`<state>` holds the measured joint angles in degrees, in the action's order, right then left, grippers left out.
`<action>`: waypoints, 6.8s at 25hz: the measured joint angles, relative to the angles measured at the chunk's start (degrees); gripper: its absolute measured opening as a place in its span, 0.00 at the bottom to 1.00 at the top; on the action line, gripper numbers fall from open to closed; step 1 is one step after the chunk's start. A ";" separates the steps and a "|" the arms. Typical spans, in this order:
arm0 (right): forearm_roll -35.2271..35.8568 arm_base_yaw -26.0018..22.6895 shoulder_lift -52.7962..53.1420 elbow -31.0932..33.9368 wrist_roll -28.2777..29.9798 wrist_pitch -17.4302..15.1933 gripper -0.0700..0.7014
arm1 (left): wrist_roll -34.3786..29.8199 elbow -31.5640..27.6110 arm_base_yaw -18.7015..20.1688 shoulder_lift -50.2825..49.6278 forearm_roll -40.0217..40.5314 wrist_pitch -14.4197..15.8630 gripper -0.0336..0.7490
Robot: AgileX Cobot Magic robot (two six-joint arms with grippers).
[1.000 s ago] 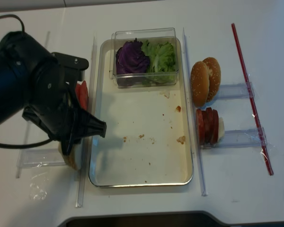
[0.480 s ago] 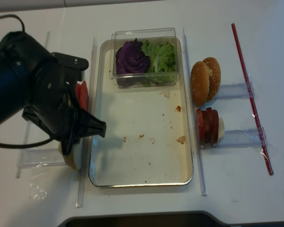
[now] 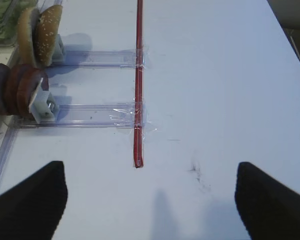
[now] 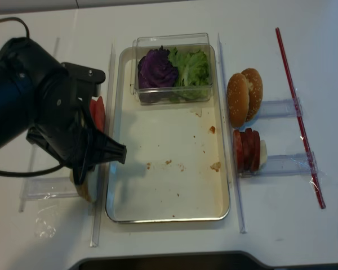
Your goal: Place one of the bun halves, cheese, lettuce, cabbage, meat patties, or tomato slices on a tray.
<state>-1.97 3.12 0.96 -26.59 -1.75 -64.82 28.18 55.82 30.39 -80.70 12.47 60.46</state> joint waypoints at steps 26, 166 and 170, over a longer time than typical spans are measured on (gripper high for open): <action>0.00 0.00 0.00 0.00 -0.12 0.00 1.00 | 0.00 7.04 0.00 2.08 -2.04 3.36 0.17; 0.00 0.00 0.00 0.00 0.01 -0.10 1.00 | -43.16 3.78 -5.71 -12.23 -39.83 -11.31 0.53; 0.00 0.00 0.00 0.00 0.01 -0.10 1.00 | -39.23 5.91 -5.71 -11.11 -34.46 -9.55 0.53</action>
<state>-1.97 3.12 0.96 -26.59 -1.73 -64.92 -11.04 61.73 24.68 -91.81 -21.99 50.90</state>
